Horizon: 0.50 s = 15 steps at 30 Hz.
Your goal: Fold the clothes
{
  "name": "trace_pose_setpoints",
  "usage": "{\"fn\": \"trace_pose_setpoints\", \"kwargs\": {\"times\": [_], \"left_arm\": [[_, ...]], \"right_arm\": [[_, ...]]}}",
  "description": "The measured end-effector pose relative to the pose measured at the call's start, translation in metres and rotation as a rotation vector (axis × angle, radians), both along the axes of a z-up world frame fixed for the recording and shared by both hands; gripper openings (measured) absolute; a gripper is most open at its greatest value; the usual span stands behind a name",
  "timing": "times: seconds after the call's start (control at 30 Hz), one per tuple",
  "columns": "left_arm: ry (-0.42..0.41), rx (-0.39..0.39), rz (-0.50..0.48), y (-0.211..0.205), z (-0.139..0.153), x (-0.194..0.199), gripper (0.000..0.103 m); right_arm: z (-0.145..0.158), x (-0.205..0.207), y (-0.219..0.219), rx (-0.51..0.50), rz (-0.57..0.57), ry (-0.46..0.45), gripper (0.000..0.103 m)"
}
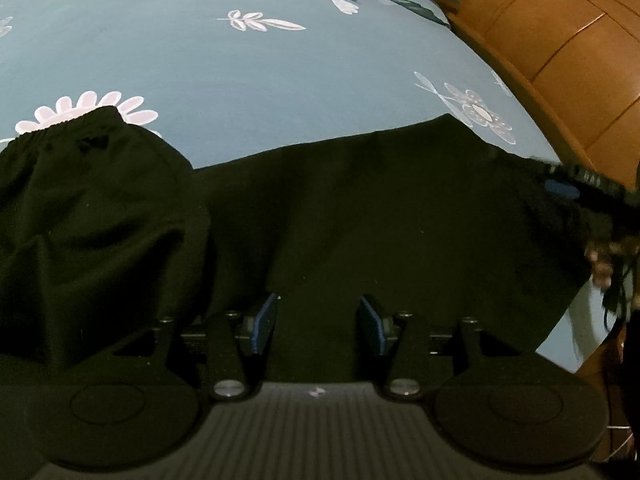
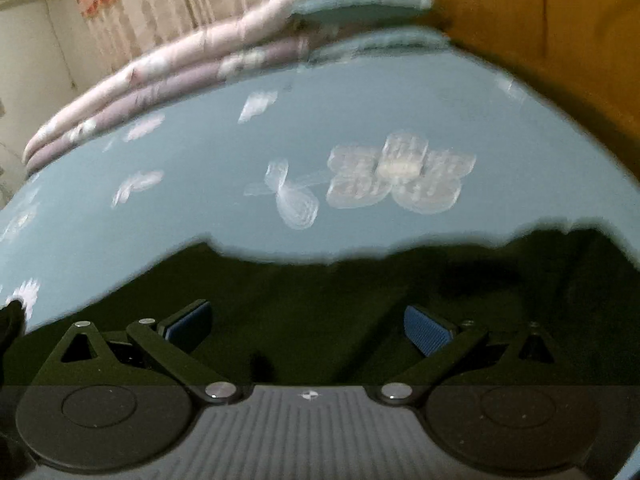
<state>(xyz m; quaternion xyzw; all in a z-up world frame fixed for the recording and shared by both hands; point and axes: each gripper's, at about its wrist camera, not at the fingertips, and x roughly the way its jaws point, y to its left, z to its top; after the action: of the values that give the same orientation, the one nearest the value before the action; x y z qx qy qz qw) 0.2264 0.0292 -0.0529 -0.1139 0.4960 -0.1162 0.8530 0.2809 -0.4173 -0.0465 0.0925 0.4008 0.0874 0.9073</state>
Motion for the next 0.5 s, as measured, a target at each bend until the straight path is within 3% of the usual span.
{"fn": "trace_pose_setpoints", "kwargs": {"times": [0.1, 0.2, 0.33, 0.5], "left_arm": [[0.012, 0.059, -0.026, -0.008, 0.005, -0.001, 0.049], [0.015, 0.105, -0.051, -0.009, 0.012, -0.011, 0.049], [0.03, 0.088, -0.09, -0.004, 0.015, -0.025, 0.052], [0.072, 0.093, -0.058, 0.009, 0.01, -0.04, 0.052]], "right_arm": [[-0.013, 0.002, 0.016, -0.114, 0.018, -0.008, 0.103], [-0.013, 0.007, 0.023, -0.157, 0.012, 0.01, 0.103], [-0.016, 0.002, 0.03, -0.201, 0.003, 0.004, 0.103], [-0.012, -0.002, 0.036, -0.235, -0.012, 0.025, 0.103]]}}
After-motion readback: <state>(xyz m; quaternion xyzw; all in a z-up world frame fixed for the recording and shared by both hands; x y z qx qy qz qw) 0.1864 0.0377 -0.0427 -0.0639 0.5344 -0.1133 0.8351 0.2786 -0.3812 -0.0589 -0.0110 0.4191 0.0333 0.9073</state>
